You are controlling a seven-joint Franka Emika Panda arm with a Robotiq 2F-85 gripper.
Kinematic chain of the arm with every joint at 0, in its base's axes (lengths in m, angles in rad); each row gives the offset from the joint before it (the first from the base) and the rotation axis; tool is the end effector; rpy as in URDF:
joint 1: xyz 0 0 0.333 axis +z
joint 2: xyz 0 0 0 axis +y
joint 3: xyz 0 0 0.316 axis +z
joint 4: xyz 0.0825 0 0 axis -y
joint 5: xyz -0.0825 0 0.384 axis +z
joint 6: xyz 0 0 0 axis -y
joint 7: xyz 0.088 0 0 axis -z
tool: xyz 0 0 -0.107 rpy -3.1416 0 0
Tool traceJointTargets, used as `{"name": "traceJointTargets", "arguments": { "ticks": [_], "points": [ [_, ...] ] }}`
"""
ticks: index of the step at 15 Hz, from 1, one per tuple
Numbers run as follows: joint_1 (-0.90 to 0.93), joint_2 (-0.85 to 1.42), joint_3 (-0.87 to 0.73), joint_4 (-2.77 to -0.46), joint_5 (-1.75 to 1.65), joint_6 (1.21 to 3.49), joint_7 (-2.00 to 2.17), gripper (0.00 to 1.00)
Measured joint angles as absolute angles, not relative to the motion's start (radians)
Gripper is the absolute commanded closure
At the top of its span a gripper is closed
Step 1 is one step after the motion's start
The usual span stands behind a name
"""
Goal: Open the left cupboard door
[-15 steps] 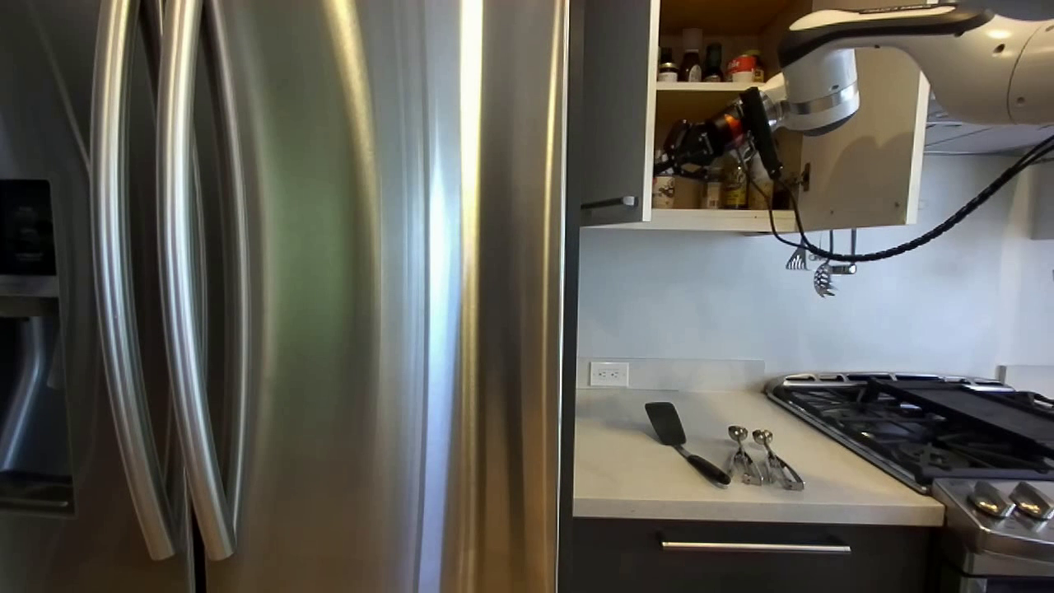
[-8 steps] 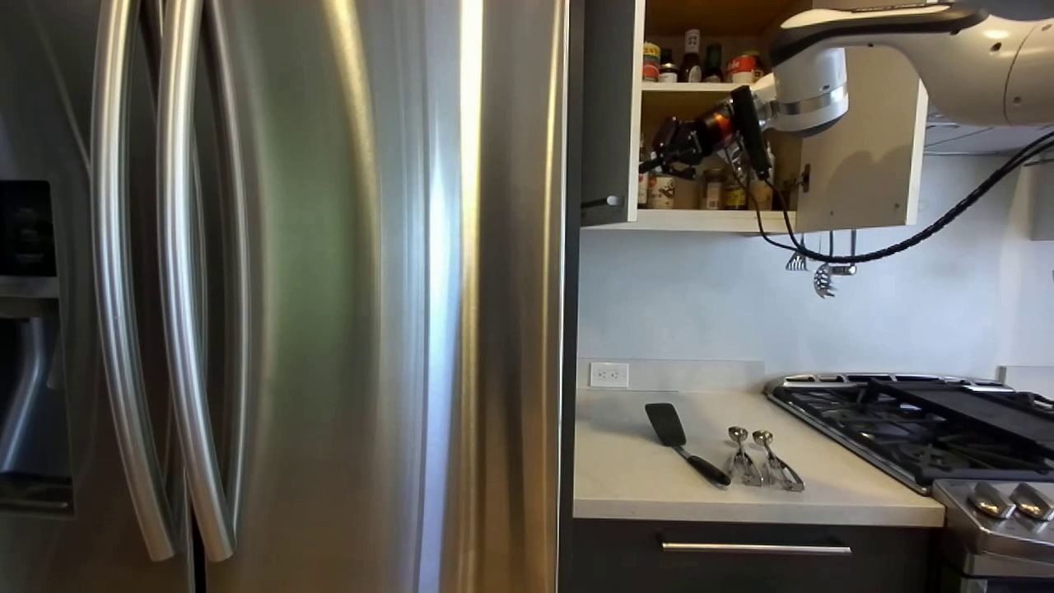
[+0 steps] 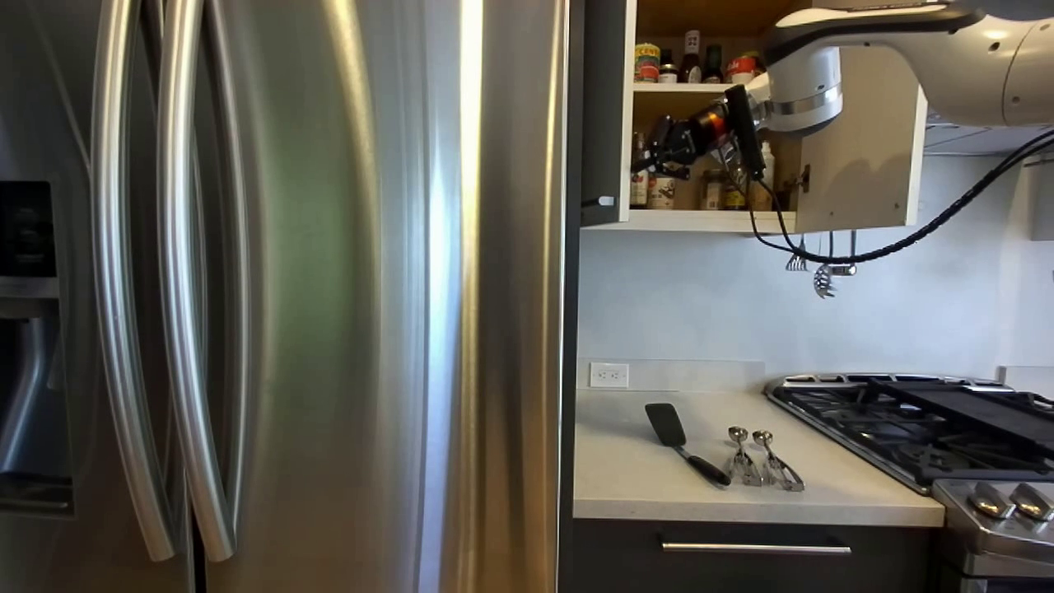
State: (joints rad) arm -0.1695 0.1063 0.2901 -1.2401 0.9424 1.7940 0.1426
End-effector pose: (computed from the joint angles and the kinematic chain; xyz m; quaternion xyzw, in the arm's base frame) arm 0.5768 0.1244 0.7845 -0.8613 0.0119 -0.1370 0.4891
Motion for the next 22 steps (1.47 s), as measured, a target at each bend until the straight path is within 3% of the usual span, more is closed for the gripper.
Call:
{"name": "traceJointTargets", "arguments": {
  "ticks": [17, 22],
  "points": [
    [-0.169, 0.105, 0.293, -1.257, 0.937, 1.829, 0.111, 1.0],
    [-0.177, 0.073, 0.26, -1.283, 0.732, 1.881, 0.141, 1.0]
  ]
}}
